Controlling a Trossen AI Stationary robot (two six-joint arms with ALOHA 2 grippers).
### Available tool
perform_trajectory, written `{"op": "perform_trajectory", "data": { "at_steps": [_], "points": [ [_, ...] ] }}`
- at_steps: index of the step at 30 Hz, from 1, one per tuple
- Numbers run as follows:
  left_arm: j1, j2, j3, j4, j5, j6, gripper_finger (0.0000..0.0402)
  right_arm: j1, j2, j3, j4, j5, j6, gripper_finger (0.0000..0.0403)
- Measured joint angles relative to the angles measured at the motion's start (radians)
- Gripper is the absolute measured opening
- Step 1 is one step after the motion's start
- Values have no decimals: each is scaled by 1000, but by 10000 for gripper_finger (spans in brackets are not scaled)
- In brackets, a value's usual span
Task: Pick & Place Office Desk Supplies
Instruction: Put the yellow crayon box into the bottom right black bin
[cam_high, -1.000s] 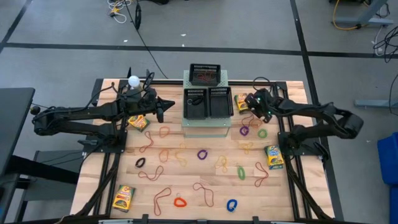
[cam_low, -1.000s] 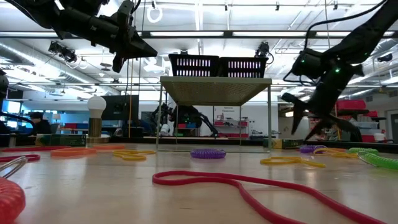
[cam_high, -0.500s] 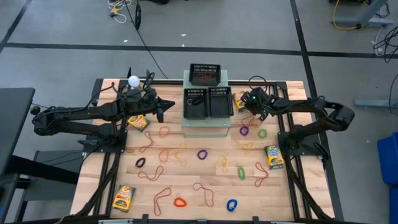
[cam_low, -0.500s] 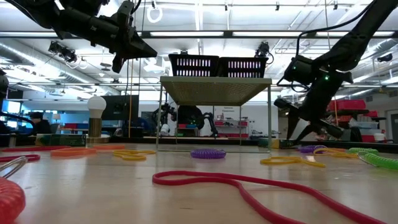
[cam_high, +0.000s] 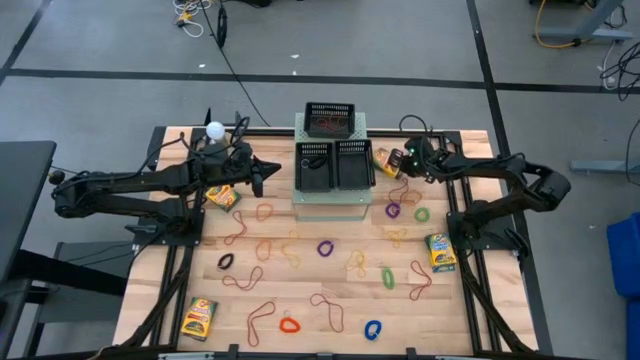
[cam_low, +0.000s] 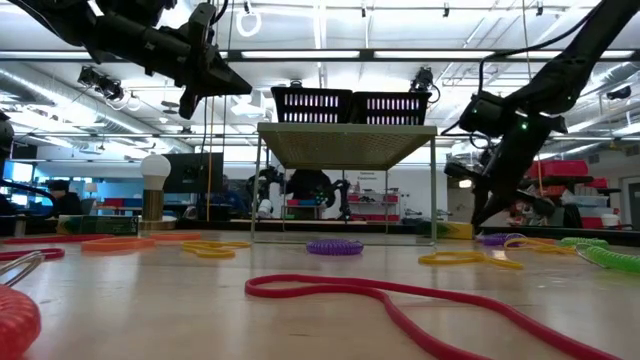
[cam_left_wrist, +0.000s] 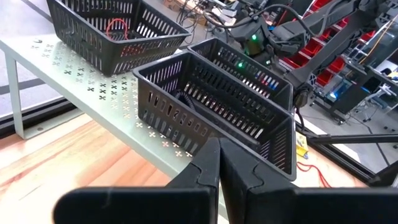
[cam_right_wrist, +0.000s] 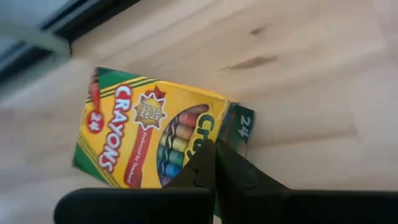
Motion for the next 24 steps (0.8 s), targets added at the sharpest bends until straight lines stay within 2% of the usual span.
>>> {"op": "perform_trajectory", "data": {
  "at_steps": [11, 16, 24],
  "points": [
    [0, 0, 0, 0, 0, -6, 8, 3, -21, 253, -319, 120, -458, 1],
    [0, 0, 0, 0, 0, -5, 8, 20, -22, 353, -427, 214, -690, 1],
    [0, 0, 0, 1, 0, 2, 8, 77, -21, 393, -475, 373, -1112, 0]
  ]
}}
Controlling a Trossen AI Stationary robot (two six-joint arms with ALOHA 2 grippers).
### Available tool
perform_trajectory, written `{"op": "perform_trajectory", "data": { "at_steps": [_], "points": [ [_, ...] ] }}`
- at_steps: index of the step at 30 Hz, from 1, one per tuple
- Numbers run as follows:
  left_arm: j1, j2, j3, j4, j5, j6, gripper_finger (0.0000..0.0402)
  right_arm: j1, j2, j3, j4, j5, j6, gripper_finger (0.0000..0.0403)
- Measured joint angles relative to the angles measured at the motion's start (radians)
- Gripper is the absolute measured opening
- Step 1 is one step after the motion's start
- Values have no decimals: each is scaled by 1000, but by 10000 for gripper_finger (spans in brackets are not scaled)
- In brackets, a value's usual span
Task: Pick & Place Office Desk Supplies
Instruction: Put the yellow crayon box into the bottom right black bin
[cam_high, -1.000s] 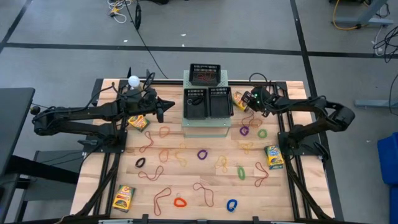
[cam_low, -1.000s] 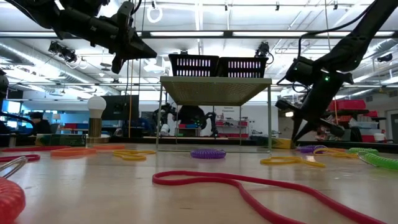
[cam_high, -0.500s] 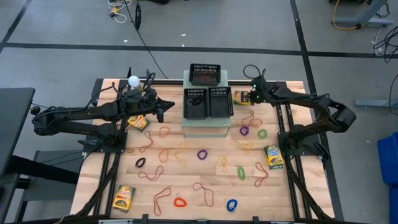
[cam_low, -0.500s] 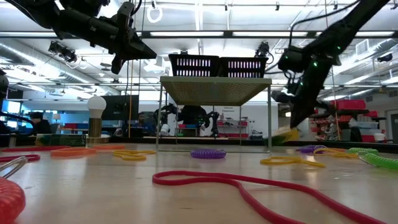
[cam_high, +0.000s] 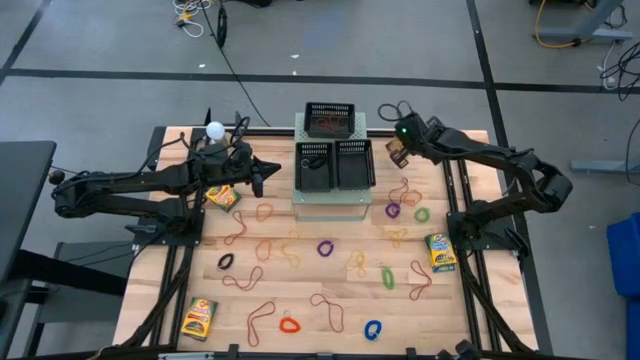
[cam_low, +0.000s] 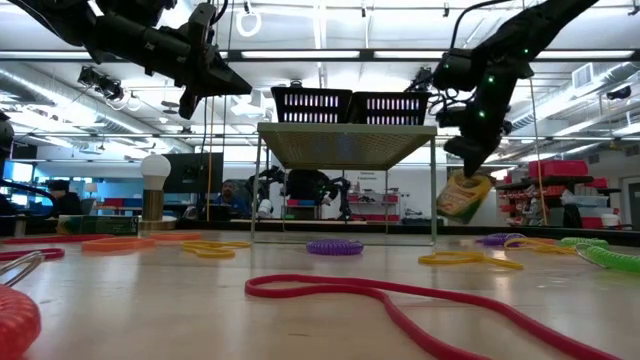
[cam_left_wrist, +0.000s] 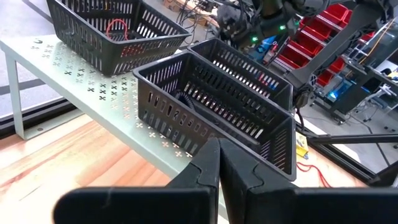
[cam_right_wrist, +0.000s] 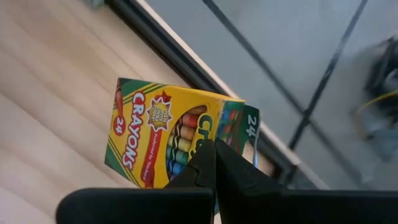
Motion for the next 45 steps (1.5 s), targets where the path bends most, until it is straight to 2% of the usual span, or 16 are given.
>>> {"op": "perform_trajectory", "data": {
  "at_steps": [6, 14, 24, 40, 45],
  "points": [
    [0, 0, 0, 0, 0, 13, 8, 15, 36, 0, 29, 119, -216, 0],
    [0, 0, 0, 0, -4, 33, 8, 41, 151, 0, 69, 183, -386, 0],
    [0, 0, 0, 1, -3, 28, 8, 67, 175, 0, 80, 190, -387, 5],
    [0, 0, 0, 0, -3, 25, 8, 67, 175, 0, 74, 168, -295, 102],
    [0, 0, 0, 0, -3, 25, 8, 69, 174, 0, 66, 144, -259, 120]
  ]
}}
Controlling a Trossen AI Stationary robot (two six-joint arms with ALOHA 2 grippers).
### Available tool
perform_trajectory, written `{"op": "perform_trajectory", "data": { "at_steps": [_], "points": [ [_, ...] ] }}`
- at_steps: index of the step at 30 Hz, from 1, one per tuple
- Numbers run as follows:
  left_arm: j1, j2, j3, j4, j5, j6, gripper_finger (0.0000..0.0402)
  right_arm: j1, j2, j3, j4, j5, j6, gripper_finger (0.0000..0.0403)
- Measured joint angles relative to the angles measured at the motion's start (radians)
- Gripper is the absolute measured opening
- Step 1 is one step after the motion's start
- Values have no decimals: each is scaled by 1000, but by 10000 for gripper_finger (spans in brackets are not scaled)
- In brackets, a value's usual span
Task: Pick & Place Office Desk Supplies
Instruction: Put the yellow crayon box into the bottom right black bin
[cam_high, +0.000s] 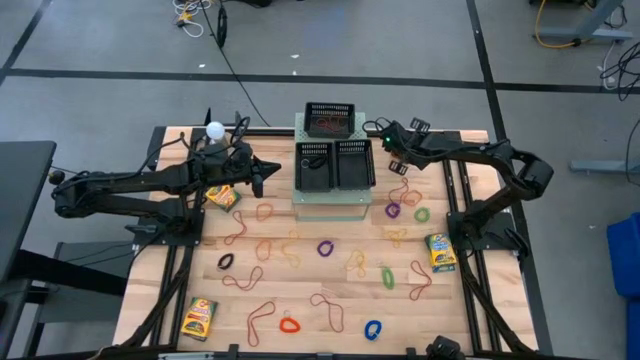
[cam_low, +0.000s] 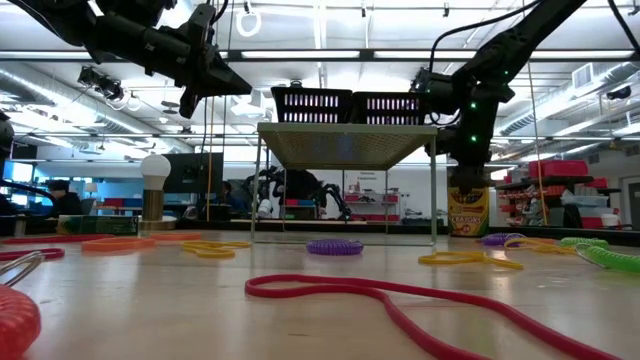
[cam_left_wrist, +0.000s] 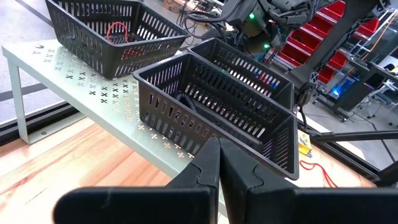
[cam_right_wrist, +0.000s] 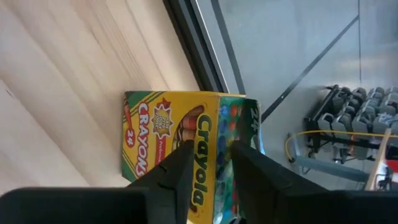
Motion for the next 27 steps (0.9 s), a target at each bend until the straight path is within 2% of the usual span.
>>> {"op": "perform_trajectory", "data": {
  "at_steps": [9, 21, 27],
  "points": [
    [0, 0, 0, 0, 0, 0, 8, 13, -32, 0, 6, -22, 27, 138],
    [0, 0, 0, 0, 0, 1, 8, 14, -46, 0, -12, -30, 96, 197],
    [0, 0, 0, 0, 0, 1, 8, 21, -64, 0, -23, -30, 132, 214]
  ]
}}
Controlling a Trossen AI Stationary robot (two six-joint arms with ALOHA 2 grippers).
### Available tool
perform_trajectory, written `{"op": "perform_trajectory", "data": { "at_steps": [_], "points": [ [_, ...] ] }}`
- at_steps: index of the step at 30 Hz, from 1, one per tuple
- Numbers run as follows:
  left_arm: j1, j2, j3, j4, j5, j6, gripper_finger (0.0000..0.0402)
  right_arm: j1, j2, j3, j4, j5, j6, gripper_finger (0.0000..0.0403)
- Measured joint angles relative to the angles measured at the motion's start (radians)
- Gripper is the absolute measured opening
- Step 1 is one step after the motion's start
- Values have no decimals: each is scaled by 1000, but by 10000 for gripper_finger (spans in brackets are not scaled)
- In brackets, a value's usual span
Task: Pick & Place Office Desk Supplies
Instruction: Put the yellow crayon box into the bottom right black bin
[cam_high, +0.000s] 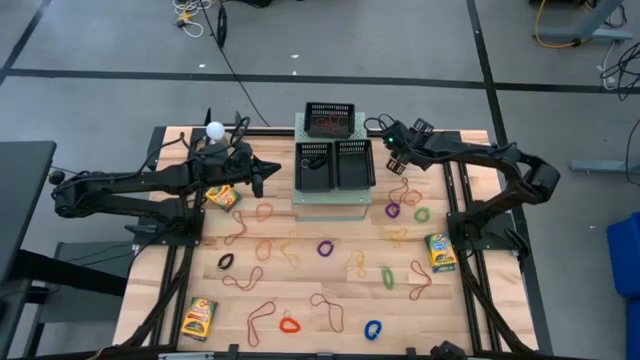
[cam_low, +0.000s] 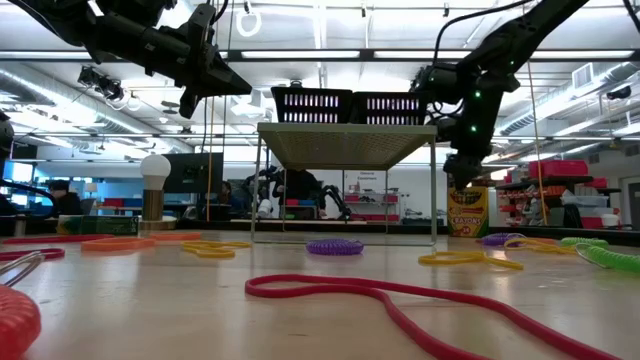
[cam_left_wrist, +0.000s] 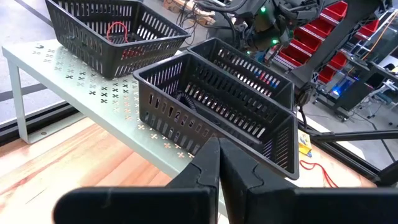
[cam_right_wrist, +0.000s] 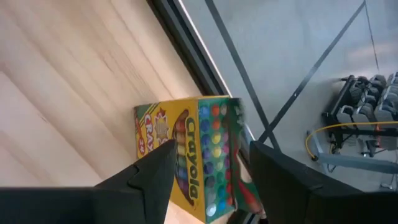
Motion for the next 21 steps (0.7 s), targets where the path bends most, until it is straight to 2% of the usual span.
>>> {"op": "perform_trajectory", "data": {
  "at_steps": [10, 13, 17, 21],
  "points": [
    [0, 0, 0, 0, 0, 3, 8, 21, -139, 0, -67, -9, 152, 215],
    [0, 0, 0, 0, 0, 3, 8, 12, -206, 1, -114, -59, 208, 214],
    [0, 0, 0, 0, 0, 3, 8, -64, -286, 2, -128, -214, 311, 189],
    [0, 0, 0, 0, 0, 3, 8, -220, -317, 2, -92, -524, 421, 135]
  ]
}}
